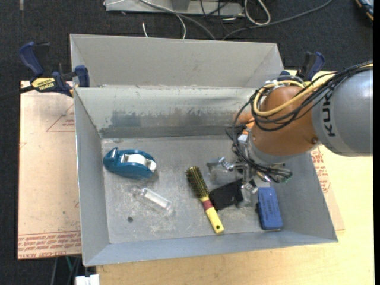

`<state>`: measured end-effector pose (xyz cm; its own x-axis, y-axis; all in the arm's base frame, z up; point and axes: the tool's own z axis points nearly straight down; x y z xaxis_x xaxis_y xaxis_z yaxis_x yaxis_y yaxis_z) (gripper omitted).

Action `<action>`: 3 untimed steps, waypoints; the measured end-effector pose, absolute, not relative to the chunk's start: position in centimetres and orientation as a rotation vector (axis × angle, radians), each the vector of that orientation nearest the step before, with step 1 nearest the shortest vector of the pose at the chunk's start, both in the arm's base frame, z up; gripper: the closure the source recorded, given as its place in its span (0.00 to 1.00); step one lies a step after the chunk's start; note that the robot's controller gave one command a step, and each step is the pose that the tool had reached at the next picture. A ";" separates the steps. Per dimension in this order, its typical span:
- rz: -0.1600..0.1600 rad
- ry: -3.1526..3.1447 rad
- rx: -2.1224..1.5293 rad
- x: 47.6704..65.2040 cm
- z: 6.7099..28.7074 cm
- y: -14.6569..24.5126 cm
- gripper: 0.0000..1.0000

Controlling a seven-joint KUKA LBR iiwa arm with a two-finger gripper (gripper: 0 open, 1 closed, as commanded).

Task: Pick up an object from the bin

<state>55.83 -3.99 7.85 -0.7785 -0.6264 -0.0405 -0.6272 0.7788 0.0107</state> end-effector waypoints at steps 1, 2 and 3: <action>0.038 2.989 -0.839 52.8 7.1 -4.9 1.00; 0.038 2.989 -0.839 52.8 7.1 -4.9 1.00; 0.040 2.997 -0.818 50.4 13.1 -4.4 1.00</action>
Offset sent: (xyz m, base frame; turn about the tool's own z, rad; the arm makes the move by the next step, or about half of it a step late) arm 0.0000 0.0000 0.0000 0.0000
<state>50.43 -4.41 13.08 -0.8609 -0.5072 -0.0403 -0.5081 0.8611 0.0157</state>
